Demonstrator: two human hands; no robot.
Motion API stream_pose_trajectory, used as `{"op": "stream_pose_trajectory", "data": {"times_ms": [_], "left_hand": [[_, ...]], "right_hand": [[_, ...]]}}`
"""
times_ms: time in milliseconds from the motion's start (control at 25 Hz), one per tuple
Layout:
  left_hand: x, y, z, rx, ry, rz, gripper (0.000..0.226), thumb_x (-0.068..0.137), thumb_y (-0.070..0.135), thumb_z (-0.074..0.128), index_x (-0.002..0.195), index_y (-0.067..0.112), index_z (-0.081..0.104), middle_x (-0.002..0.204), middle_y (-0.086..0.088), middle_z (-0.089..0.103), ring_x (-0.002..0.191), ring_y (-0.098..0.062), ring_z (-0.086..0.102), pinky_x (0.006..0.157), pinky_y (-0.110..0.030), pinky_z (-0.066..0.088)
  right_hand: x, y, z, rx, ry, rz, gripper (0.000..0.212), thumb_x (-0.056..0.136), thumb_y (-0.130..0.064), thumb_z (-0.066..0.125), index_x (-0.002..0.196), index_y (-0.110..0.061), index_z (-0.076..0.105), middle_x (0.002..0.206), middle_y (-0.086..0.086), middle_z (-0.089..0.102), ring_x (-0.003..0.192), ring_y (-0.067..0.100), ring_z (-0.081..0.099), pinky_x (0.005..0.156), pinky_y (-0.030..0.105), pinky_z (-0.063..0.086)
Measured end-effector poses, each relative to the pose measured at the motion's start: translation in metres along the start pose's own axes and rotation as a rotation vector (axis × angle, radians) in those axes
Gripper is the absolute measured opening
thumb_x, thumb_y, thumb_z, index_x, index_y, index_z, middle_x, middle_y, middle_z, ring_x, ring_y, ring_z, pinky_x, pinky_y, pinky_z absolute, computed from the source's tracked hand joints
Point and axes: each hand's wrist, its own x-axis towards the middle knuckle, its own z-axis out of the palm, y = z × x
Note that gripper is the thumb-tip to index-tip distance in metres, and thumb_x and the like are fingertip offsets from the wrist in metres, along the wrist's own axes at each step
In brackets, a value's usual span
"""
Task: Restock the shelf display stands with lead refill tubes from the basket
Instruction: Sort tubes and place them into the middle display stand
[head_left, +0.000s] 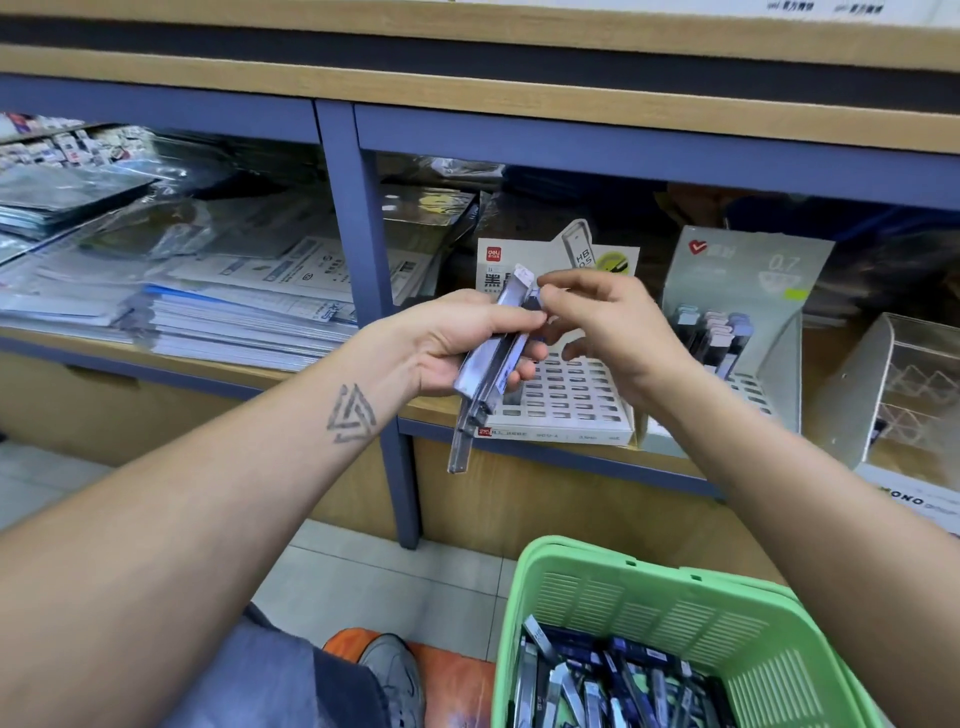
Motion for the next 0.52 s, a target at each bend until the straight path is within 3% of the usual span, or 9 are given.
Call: {"op": "stream_pose_trajectory", "data": {"times_ms": [120,280,520], "left_hand": [[0.001,0.003,0.01,0.003,-0.047,-0.001,0.014,0.099,0.015,0.059,0.106,0.002,0.058,0.073,-0.012,0.065,0.053,-0.017,0.06,0.046,-0.024,0.051],[0.002,0.003,0.022,0.013,-0.099,-0.014,0.021,0.098,0.019,0.061,0.109,0.002,0.058,0.084,-0.018,0.07,0.061,-0.021,0.067,0.051,-0.027,0.055],[0.003,0.002,0.033,0.04,-0.138,-0.032,0.029,0.103,0.019,0.051,0.11,-0.009,0.058,0.089,-0.025,0.071,0.079,-0.037,0.074,0.071,-0.043,0.063]], "right_hand": [[0.0,-0.006,-0.013,0.023,-0.076,0.07,0.017,0.094,-0.021,0.07,0.104,-0.009,0.076,0.08,0.009,0.072,0.069,0.016,0.065,0.063,0.031,0.048],[0.001,-0.006,-0.032,0.181,-0.08,0.138,0.012,0.087,-0.008,0.075,0.097,-0.002,0.076,0.077,0.01,0.071,0.066,0.016,0.064,0.066,0.027,0.052],[0.001,-0.007,-0.058,0.214,0.043,0.18,0.002,0.089,-0.007,0.073,0.089,-0.006,0.071,0.07,0.005,0.067,0.054,0.01,0.055,0.053,0.018,0.05]]}}
